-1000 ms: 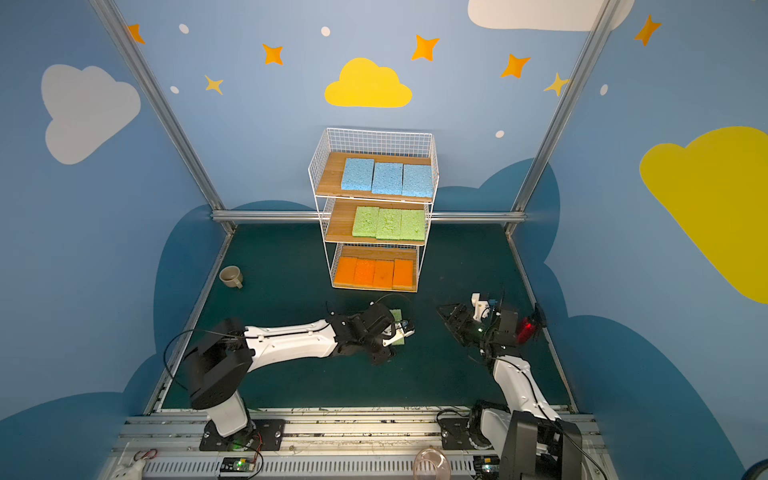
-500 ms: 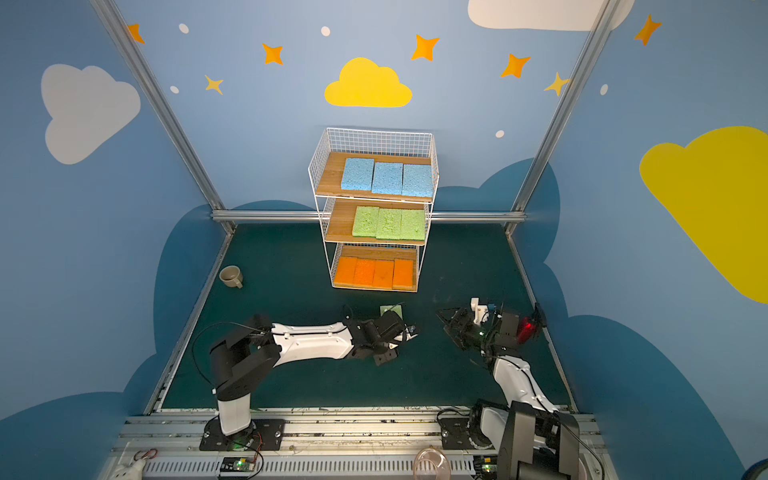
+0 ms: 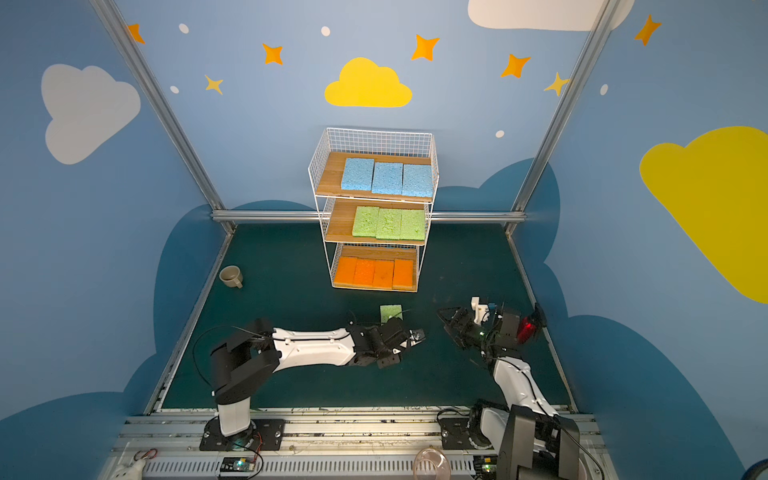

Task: Place and organize the cleaning sponges onto the shelf
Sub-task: 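Close the left gripper on the edge of the light-green sponge, then lift the light-green sponge and carry it up to the middle shelf board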

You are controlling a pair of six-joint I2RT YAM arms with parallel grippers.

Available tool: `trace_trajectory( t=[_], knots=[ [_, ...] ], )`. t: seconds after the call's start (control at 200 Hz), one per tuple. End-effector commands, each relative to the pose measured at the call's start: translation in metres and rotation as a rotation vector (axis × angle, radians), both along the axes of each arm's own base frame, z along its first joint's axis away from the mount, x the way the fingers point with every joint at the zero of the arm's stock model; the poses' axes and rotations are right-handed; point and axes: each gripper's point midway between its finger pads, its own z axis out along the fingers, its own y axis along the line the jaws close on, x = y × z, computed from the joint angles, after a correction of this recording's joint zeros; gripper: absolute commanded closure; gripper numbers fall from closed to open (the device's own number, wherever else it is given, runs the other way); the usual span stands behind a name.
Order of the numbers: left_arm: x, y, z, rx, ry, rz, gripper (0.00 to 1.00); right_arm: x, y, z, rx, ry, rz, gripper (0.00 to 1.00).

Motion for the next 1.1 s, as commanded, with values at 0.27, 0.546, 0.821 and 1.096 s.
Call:
trace_trajectory(
  t=[0.27, 0.546, 0.821, 1.096],
  knots=[
    [0.019, -0.007, -0.004, 0.007, -0.039, 0.002, 0.52, -0.002, 0.000, -0.003, -0.008, -0.009, 0.006, 0.12],
    [0.023, -0.006, -0.015, 0.006, -0.014, 0.010, 0.61, -0.002, -0.001, -0.004, -0.010, -0.008, 0.005, 0.12],
    [0.022, -0.008, -0.014, -0.004, -0.022, -0.009, 0.84, -0.002, -0.001, -0.004, -0.012, -0.010, 0.004, 0.12],
    [0.020, -0.001, 0.010, -0.004, -0.066, -0.029, 0.97, -0.002, -0.001, -0.003, -0.015, -0.014, 0.001, 0.12]
  ],
)
